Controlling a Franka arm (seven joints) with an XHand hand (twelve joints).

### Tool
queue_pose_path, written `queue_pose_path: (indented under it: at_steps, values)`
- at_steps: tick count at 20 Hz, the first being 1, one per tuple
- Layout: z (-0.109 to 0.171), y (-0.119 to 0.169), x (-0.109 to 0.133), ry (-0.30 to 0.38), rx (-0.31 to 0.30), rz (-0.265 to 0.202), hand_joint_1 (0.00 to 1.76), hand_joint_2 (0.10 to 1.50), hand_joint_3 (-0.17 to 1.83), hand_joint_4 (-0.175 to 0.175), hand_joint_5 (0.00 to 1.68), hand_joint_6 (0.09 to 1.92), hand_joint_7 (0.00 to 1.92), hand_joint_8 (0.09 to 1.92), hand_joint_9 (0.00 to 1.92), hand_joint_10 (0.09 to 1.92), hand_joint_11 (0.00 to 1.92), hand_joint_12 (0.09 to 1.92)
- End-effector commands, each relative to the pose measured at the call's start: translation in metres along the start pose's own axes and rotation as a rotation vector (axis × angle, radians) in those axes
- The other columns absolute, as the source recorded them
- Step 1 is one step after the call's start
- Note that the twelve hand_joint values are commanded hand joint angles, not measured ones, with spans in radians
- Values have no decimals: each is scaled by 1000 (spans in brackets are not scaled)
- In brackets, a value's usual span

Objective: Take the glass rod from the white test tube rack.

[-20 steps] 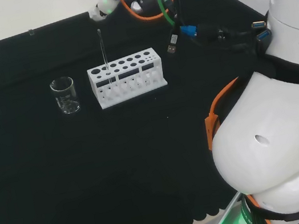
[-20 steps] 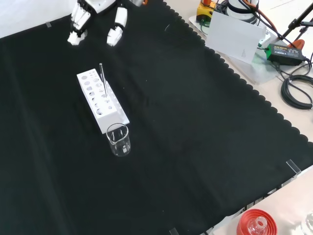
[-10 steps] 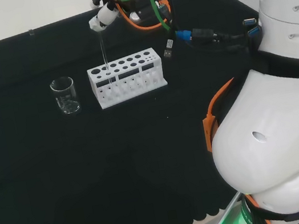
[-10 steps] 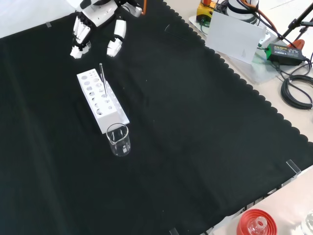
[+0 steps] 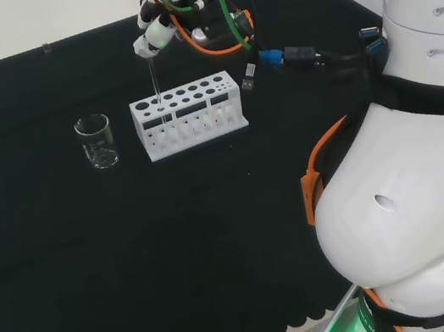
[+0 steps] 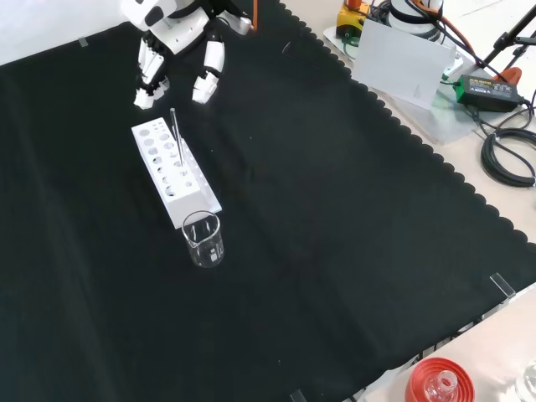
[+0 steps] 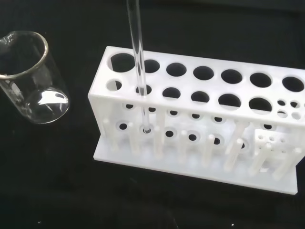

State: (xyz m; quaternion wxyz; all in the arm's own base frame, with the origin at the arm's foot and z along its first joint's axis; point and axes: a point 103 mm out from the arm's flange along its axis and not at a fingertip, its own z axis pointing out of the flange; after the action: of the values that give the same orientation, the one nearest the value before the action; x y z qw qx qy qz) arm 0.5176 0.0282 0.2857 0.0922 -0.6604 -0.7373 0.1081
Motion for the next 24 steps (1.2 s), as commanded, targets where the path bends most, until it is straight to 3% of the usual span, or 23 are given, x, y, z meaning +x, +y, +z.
queue_pose_path:
  at_steps: [1,8,24]
  values:
    - [8,-1,8,5,3,-24,440,937,360,-37,342,390,619,807,890,724,819,1257]
    - [12,8,23,2,20,-49,528,902,370,-46,292,659,654,806,962,695,969,1200]
    - [22,34,9,-11,32,-54,729,847,413,-61,416,888,741,790,1072,640,1095,1160]
